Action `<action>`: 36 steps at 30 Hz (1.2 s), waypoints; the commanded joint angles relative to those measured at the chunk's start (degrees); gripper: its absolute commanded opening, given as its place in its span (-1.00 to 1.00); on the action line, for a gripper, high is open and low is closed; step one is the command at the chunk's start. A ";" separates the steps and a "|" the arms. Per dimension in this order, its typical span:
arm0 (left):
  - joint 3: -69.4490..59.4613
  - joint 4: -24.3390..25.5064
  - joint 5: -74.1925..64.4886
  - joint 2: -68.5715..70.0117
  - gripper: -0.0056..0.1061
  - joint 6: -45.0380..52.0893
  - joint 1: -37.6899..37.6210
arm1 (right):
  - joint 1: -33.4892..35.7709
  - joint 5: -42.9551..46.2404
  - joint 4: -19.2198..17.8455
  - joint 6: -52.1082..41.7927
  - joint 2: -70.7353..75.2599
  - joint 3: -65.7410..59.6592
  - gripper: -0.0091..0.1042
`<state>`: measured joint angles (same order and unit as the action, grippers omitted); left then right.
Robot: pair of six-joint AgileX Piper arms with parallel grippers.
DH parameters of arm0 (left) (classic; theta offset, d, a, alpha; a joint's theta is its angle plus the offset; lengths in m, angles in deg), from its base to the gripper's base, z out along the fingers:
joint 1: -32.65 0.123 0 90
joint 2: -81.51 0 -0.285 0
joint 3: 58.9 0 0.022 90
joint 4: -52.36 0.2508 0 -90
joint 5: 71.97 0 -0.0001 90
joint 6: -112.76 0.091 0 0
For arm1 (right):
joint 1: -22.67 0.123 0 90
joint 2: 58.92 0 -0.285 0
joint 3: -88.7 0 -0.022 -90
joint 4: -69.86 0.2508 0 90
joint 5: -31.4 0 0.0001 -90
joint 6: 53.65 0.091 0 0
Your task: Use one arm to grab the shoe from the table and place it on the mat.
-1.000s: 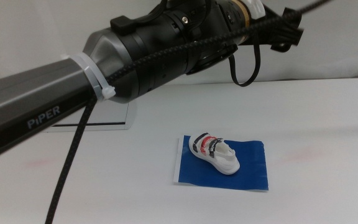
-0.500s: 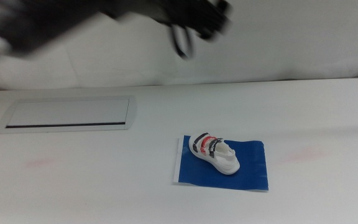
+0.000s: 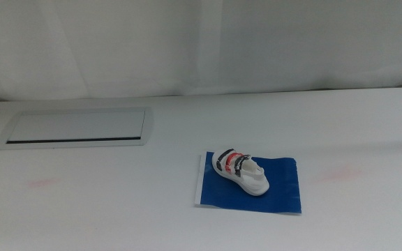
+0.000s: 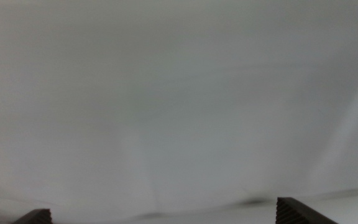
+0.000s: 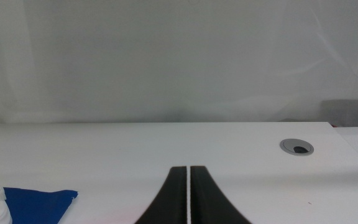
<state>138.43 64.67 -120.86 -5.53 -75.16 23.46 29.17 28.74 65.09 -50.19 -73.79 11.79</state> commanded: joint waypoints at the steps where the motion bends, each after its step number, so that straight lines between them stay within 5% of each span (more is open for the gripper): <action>1: -5.47 -1.36 6.01 5.15 0.69 -0.23 2.71 | -0.27 0.02 -0.19 -0.46 0.10 -2.29 -0.88; 8: -34.25 -0.83 25.39 28.77 0.69 -0.09 7.16 | -0.27 0.02 -0.19 -0.46 0.10 -2.29 -0.88; 25: -76.52 -1.27 29.15 76.53 0.69 -5.02 7.66 | -0.27 0.02 -0.19 -0.46 0.10 -2.29 -0.88; 36: -96.93 -1.19 52.26 80.25 0.69 -11.05 7.55 | -0.27 0.02 -0.19 -0.46 0.23 -2.29 -0.88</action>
<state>44.64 63.80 -73.76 73.47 -85.03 30.87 29.17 28.74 65.09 -50.45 -73.79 11.79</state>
